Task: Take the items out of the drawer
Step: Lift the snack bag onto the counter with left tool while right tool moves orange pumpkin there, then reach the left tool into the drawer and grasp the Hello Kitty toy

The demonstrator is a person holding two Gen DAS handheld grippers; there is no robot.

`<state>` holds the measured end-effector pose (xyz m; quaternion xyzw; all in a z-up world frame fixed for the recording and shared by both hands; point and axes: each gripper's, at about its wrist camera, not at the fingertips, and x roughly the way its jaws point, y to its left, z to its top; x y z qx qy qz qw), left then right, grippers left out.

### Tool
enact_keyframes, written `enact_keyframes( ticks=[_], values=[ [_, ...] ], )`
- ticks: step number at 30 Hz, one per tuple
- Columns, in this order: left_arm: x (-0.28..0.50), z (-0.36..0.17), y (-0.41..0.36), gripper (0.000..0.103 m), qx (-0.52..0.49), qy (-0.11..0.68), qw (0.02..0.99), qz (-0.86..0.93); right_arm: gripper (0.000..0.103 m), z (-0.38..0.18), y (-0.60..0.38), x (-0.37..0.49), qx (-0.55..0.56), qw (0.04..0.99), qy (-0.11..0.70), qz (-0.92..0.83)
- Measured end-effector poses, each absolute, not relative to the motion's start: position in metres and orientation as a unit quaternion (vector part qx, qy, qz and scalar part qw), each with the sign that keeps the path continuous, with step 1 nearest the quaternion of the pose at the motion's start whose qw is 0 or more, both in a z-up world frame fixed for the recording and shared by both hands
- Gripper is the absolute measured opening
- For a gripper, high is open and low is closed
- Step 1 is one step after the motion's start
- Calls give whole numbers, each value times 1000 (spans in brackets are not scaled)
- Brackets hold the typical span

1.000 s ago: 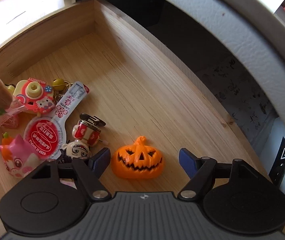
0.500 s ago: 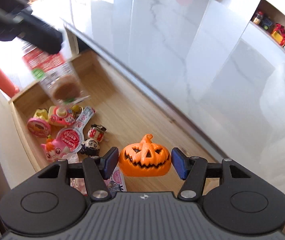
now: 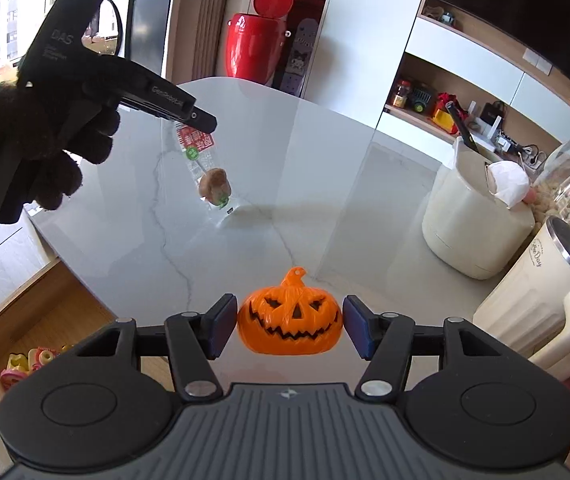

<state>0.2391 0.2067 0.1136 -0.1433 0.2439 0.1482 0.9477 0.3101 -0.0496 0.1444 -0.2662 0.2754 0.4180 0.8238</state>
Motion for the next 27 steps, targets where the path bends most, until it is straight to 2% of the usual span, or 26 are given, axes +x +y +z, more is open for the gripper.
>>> enact_keyframes(
  ticks=[5,7,8,10,19,27],
  values=[
    [210,130,215,17,-119,232,951,164,57,131,-9,344,-230,835,275,417],
    [198,129,219,17,-121,239,948,171,62,126,6,355,-218,834,279,423],
    [190,128,220,17,-119,245,947,170,69,125,13,358,-217,836,281,419],
    [172,122,216,17,-100,261,947,157,69,123,19,358,-216,837,284,414],
    [114,59,159,17,-59,398,915,39,71,119,-32,321,-217,807,317,448],
    [115,-12,147,17,-90,542,836,20,82,91,-75,275,-222,759,375,484]
  ],
)
